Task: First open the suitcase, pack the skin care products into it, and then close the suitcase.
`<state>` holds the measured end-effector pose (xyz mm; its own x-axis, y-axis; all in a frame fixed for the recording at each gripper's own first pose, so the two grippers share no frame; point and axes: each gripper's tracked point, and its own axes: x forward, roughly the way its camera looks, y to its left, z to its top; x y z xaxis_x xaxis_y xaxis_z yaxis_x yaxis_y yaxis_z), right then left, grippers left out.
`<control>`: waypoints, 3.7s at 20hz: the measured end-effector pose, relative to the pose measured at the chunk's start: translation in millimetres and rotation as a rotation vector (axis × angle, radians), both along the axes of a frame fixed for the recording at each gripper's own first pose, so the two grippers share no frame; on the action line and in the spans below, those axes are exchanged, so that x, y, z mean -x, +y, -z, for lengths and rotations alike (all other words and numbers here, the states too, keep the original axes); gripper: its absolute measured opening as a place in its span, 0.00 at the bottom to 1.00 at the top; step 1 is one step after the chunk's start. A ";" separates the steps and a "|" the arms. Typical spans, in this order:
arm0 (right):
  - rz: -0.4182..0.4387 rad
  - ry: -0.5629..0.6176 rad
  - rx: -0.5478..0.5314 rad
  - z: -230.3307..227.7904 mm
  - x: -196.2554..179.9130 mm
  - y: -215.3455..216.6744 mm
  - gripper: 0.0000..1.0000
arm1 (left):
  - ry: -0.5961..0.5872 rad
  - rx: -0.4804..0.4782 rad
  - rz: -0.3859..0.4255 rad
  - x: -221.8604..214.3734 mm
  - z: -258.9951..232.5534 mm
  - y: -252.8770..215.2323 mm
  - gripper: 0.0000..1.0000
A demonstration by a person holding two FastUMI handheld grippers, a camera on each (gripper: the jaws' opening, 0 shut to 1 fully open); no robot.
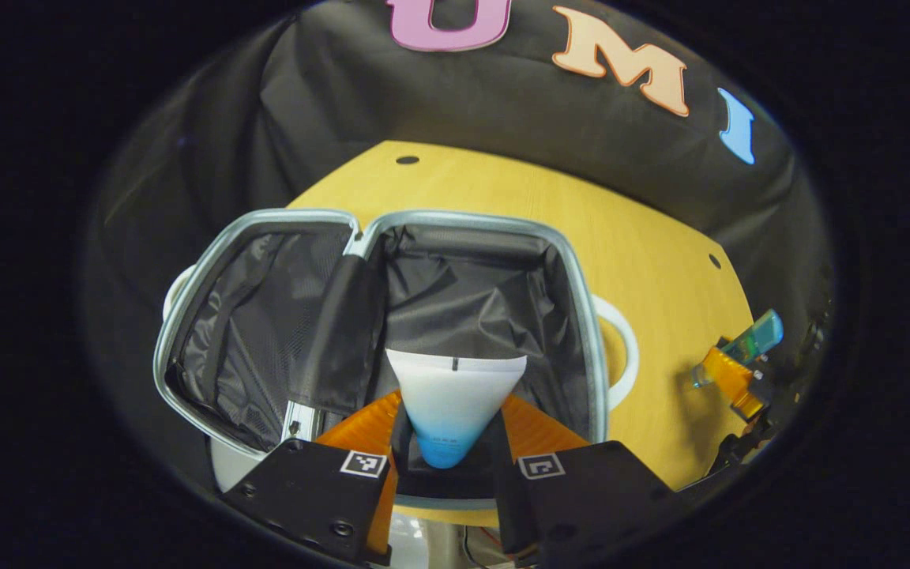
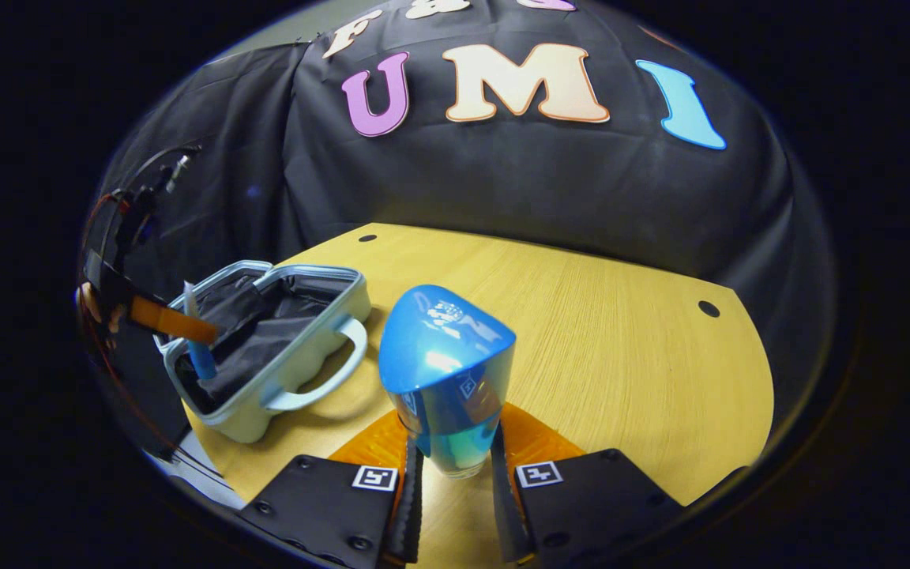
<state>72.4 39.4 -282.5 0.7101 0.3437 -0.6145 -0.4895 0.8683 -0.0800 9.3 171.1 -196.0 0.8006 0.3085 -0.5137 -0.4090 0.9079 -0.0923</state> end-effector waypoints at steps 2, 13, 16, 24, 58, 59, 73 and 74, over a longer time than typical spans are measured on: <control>0.017 0.013 0.001 -13.1 20.1 17.0 0.40 | 0.021 0.028 0.040 -2.5 8.6 4.1 0.46; -0.124 0.146 -0.065 -26.3 95.7 170.4 0.40 | 0.012 0.044 0.119 -0.2 9.5 17.0 0.54; -0.158 0.221 -0.049 -7.0 98.1 190.2 0.40 | -0.075 0.012 0.119 12.8 -15.4 14.3 0.80; -0.196 0.399 0.062 48.2 100.8 202.5 0.40 | -0.250 -0.029 0.013 79.9 -62.2 48.1 0.99; 0.097 0.124 0.003 -24.5 48.5 143.0 0.98 | -0.213 0.054 -0.326 174.8 -33.4 338.3 0.96; 0.120 0.115 0.011 -29.9 49.5 134.2 0.99 | -0.205 0.069 -0.318 169.1 -27.2 345.5 0.96; 0.193 0.070 0.089 -53.0 84.3 105.0 0.99 | -0.134 0.319 -0.165 124.5 16.0 354.5 0.46; 0.173 0.077 0.106 -48.6 89.4 108.8 0.98 | -0.132 0.331 -0.160 122.7 18.5 352.9 0.42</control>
<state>-17.0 148.1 -233.9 0.7026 0.1514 -0.6953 -0.3424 0.9285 -0.1438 -113.4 524.0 -214.6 0.8216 0.2693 -0.5025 -0.5080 0.7458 -0.4310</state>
